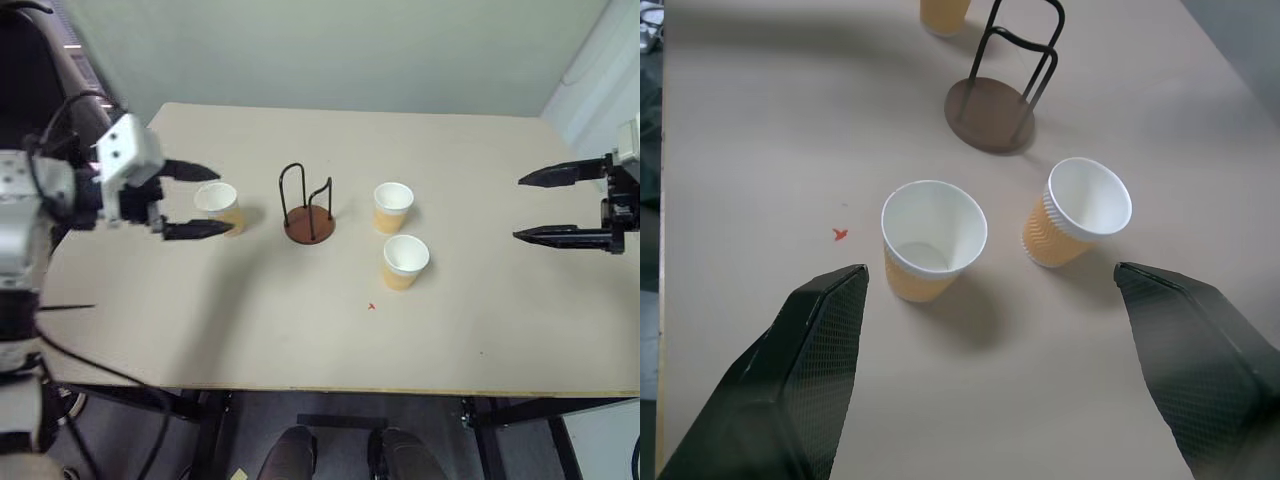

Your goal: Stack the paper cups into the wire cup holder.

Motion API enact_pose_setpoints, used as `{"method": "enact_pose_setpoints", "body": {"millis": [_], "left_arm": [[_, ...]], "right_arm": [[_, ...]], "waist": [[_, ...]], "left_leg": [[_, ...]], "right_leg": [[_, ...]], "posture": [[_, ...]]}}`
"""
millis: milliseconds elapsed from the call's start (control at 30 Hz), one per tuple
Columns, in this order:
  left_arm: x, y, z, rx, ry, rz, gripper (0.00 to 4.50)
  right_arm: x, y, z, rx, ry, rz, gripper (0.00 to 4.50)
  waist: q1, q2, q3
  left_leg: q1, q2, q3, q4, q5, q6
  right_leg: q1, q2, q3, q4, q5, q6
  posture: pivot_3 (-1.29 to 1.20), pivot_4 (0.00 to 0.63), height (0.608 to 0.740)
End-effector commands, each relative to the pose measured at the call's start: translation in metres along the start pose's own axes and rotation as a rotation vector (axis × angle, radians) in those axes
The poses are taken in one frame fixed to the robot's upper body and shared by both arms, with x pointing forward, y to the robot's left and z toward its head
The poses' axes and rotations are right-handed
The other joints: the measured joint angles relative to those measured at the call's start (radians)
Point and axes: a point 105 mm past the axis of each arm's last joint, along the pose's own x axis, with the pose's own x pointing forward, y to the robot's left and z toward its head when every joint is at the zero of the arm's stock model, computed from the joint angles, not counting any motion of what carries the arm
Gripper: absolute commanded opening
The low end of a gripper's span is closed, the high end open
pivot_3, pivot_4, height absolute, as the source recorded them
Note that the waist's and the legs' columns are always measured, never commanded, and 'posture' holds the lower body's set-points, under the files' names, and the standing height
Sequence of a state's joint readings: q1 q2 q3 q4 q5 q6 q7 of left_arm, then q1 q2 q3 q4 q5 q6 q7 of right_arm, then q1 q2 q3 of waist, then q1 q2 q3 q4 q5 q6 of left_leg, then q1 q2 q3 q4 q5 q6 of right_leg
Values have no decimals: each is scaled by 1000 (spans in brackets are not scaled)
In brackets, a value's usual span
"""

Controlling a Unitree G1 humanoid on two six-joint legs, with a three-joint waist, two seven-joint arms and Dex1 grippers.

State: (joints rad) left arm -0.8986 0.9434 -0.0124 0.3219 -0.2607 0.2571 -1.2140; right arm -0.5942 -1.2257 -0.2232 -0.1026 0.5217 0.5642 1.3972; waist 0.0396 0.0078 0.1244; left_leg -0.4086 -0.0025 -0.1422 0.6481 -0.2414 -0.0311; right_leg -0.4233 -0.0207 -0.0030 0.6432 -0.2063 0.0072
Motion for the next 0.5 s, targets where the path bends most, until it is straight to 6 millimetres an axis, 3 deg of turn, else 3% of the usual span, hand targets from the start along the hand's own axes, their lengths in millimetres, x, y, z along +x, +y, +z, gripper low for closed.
{"method": "enact_pose_setpoints", "body": {"millis": [33,333,500], "left_arm": [[19,20,-11,36,49,136,4460],[77,9,-25,-120,-7,130,4460],[93,1,-29,-205,-26,132,4460]], "right_arm": [[-13,2,14,-42,-20,-66,4102],[-23,9,14,-22,2,-121,4102],[-24,13,15,-14,7,-134,4102]], "waist": [[-1,0,0],[-9,0,0],[-2,0,0]], "left_leg": [[0,0,1,0,0,1],[-5,1,11,2,4,-4],[-11,1,11,10,4,0]], "right_leg": [[0,0,1,-1,1,1],[0,1,6,-12,4,10],[0,2,7,-15,7,15]], "posture": [[0,150,740],[0,150,740],[0,150,740]]}}
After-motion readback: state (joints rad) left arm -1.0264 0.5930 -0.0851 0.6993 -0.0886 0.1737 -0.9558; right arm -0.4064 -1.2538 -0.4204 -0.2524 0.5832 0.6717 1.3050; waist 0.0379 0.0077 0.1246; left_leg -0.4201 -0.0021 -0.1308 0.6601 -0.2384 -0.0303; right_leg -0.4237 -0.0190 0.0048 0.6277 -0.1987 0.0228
